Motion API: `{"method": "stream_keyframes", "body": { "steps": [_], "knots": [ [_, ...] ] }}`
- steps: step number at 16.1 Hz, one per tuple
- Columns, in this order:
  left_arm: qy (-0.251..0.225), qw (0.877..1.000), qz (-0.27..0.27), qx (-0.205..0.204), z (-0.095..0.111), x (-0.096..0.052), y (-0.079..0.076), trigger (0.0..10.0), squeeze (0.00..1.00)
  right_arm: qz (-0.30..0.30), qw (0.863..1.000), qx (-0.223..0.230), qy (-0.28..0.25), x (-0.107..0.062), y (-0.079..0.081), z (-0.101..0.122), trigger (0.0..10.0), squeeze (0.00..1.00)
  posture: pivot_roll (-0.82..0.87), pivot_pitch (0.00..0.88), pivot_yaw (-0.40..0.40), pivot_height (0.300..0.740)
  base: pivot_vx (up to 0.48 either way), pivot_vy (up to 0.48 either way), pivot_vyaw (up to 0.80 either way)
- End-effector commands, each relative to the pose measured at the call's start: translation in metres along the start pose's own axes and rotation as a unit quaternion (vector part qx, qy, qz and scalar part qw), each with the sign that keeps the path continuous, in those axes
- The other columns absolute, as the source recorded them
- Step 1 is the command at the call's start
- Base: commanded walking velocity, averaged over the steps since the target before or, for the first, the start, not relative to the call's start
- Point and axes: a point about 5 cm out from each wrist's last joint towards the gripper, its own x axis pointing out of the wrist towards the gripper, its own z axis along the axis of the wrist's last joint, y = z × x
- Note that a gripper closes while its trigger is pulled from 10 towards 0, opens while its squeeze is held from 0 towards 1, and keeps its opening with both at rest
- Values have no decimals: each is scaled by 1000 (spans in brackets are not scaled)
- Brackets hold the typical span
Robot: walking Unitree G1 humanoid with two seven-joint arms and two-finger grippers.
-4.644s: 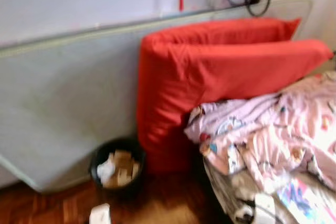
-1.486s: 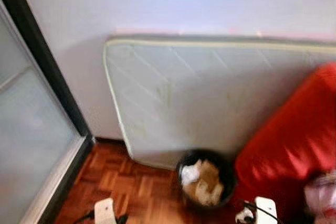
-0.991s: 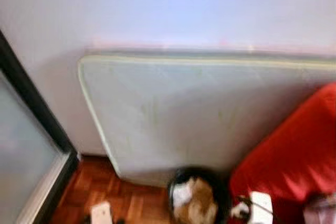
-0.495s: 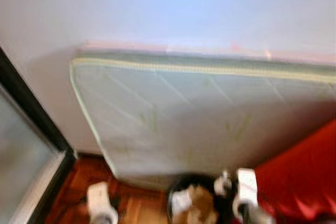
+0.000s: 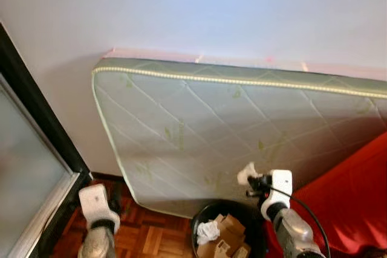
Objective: Clean up the room
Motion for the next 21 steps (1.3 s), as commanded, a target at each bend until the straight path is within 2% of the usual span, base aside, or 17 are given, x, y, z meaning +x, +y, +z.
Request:
{"method": "stream_keyframes", "body": {
  "steps": [1, 6, 9, 14, 21],
  "knots": [
    [-17, 1000, -9, 4, 6, 2, -7, 10000, 0, -5, 1000, 7, -12, -1, -1, 1, 10000, 0, 84, 0, -21, 740, 0, 0, 0],
    [-43, 999, -28, 8, 24, 7, -21, 10000, 0, -10, 1000, 16, -25, -1, 5, 0, 10000, 0, 81, 0, -2, 740, 0, 0, 0],
    [-42, 999, -29, 8, 24, 7, -22, 10000, 0, -10, 1000, 7, -21, 2, 6, 3, 10000, 0, 81, 0, -5, 740, 0, 0, 0],
    [-31, 999, -26, 5, 23, 4, -21, 10000, 0, -14, 1000, 2, -16, 1, 2, 4, 10000, 0, 85, 0, -13, 681, 0, 0, 0],
    [-26, 999, -27, 5, 23, 4, -20, 10000, 0, -12, 1000, -3, -6, 1, 2, 1, 10000, 0, 86, 0, -15, 681, 0, 0, 0]
  ]
}}
